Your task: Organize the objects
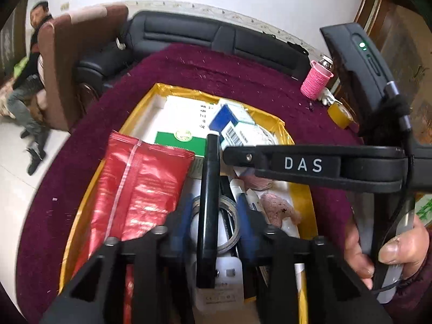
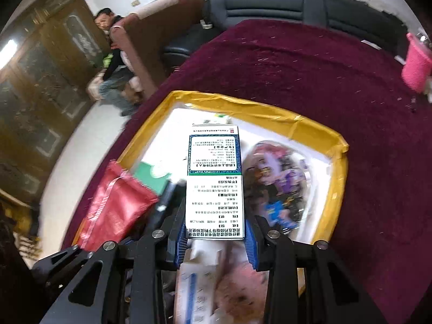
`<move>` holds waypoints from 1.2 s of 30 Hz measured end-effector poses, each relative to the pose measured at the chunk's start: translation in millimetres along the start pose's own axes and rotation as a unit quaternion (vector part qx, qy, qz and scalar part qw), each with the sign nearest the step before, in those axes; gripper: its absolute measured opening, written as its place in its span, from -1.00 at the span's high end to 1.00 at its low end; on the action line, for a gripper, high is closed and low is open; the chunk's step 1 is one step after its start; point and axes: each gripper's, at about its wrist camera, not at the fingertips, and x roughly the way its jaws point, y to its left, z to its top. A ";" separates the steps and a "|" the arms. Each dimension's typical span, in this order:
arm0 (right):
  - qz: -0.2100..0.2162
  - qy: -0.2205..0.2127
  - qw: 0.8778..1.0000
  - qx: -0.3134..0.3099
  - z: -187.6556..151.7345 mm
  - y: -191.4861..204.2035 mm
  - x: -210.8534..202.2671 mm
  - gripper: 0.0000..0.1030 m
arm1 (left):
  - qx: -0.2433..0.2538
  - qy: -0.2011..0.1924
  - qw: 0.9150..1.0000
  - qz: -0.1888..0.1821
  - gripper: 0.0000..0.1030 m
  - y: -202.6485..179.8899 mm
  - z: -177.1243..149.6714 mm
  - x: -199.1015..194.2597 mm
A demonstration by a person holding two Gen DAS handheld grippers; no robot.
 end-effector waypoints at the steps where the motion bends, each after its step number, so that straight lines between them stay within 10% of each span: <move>1: 0.011 0.004 1.000 0.002 -1.9 -0.6 -1.6 0.24 | 0.003 -0.008 1.000 0.002 0.10 -1.8 -1.1 -5.3; 12: 0.038 -0.027 0.998 0.035 -33.4 -22.8 -43.5 -0.28 | 0.031 -0.080 0.993 0.078 -0.60 -28.6 -9.2 -52.4; 19: 0.029 -0.091 0.993 0.066 -68.2 -44.4 -90.5 -0.60 | 0.055 -0.115 0.983 0.133 -0.71 -54.5 -17.7 -72.3; 36: -0.011 -0.128 0.985 0.114 -133.4 -89.9 -118.1 -0.68 | 0.078 -0.133 0.971 0.181 -0.90 -100.7 -33.7 -91.3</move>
